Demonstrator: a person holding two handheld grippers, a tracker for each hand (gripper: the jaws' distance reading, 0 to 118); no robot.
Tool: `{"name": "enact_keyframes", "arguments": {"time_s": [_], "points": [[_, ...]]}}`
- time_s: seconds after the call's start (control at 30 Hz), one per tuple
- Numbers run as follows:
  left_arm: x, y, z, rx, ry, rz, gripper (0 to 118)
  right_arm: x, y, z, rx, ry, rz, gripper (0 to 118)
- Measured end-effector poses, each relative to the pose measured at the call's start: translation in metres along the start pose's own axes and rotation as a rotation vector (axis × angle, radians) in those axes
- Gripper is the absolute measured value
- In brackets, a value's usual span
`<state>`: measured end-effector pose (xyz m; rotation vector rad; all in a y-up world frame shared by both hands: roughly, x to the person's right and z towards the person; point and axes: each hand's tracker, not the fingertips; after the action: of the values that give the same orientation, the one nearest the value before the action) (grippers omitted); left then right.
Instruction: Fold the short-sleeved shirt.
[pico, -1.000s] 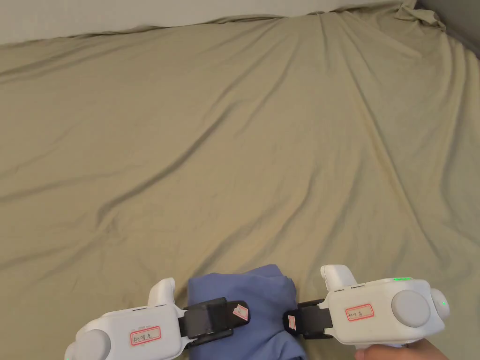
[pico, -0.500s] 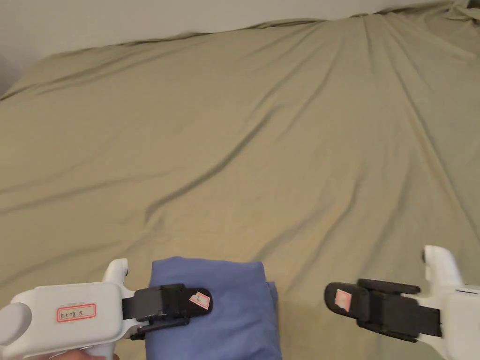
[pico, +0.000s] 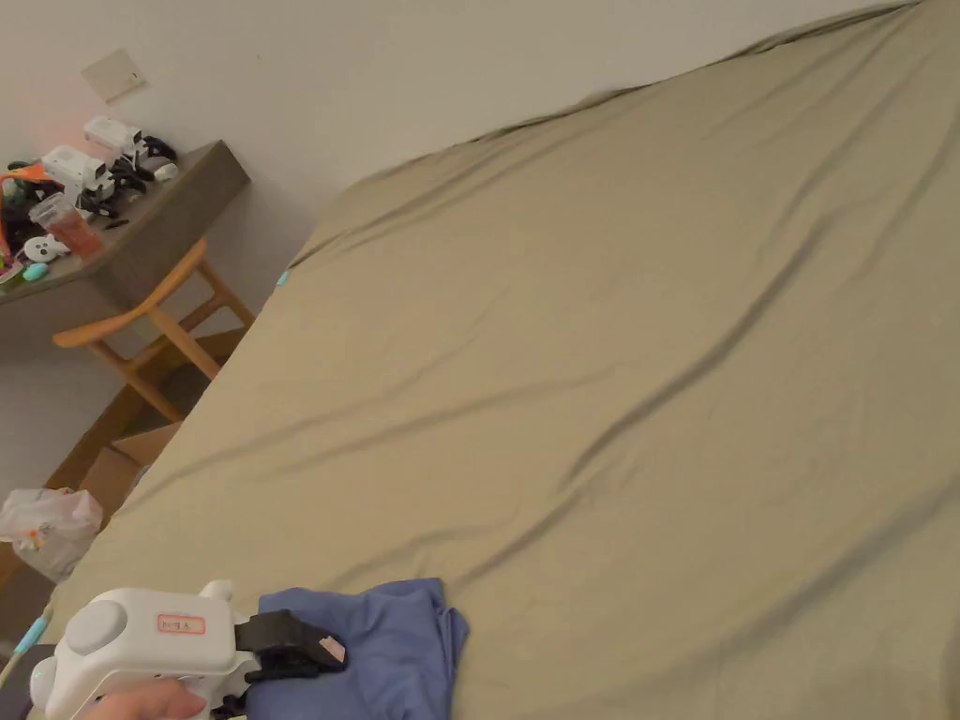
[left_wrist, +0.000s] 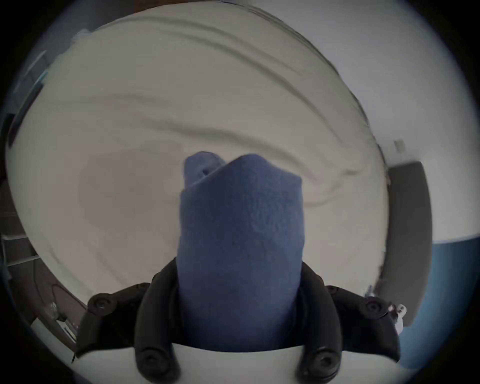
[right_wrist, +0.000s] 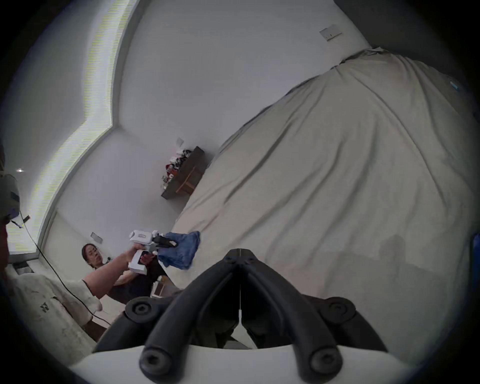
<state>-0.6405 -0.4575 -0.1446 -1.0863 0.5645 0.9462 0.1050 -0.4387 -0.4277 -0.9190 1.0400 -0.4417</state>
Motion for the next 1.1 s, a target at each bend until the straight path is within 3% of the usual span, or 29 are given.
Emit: {"name": "enact_keyframes", "arguments": {"time_s": [0.07, 0.1, 0.13, 0.17, 0.23, 0.4, 0.47, 0.5, 0.53, 0.57, 0.6, 0.67, 0.7, 0.83, 0.97, 1.1], "points": [[0.000, -0.008, -0.019, 0.044, 0.136, -0.022, 59, -0.001, -0.003, -0.006, -0.024, -0.004, 0.004, 2], [-0.008, -0.004, -0.031, 0.093, 0.310, -0.072, 78, -0.004, -0.004, -0.009, -0.037, -0.008, 0.007, 2], [-0.006, -0.009, -0.042, 0.132, 0.436, -0.136, 113, -0.008, -0.005, -0.013, -0.055, -0.019, 0.022, 2], [-0.002, -0.017, -0.046, 0.172, 0.505, -0.184, 118, -0.012, -0.006, -0.015, -0.074, -0.028, 0.048, 2], [0.002, -0.032, -0.044, 0.257, 0.402, -0.237, 118, -0.015, -0.006, -0.016, -0.098, -0.065, 0.140, 2], [0.026, -0.038, -0.008, 0.266, 0.319, -0.126, 118, -0.032, 0.000, -0.016, -0.136, -0.254, 0.348, 2], [0.049, -0.036, 0.017, 0.311, 0.264, -0.155, 117, -0.032, 0.010, -0.012, -0.101, -0.261, 0.347, 2], [0.060, -0.031, 0.034, 0.351, 0.248, -0.198, 107, -0.029, 0.023, -0.008, -0.067, -0.223, 0.285, 2], [0.077, -0.029, 0.051, 0.403, 0.227, -0.266, 76, -0.029, 0.039, -0.003, -0.039, -0.210, 0.227, 2], [0.101, -0.029, 0.068, 0.460, 0.238, -0.329, 35, -0.033, 0.057, 0.002, 0.011, -0.235, 0.216, 2], [0.130, -0.030, 0.084, 0.534, 0.291, -0.393, 7, -0.046, 0.083, 0.010, 0.093, -0.290, 0.270, 2], [0.183, -0.046, 0.117, 0.754, 0.352, -0.483, 7, -0.069, 0.122, 0.022, 0.209, -0.407, 0.366, 2], [0.208, -0.054, 0.134, 0.849, 0.302, -0.512, 7, -0.082, 0.141, 0.028, 0.272, -0.449, 0.396, 2], [0.309, -0.111, 0.182, 1.173, 0.189, -0.521, 7, -0.120, 0.192, 0.046, 0.505, -0.561, 0.445, 2], [0.371, -0.171, 0.189, 1.313, 0.005, -0.437, 7, -0.155, 0.205, 0.049, 0.592, -0.552, 0.472, 2], [0.400, -0.198, 0.163, 1.208, -0.084, -0.477, 7, -0.161, 0.189, 0.049, 0.616, -0.647, 0.512, 2]]}}
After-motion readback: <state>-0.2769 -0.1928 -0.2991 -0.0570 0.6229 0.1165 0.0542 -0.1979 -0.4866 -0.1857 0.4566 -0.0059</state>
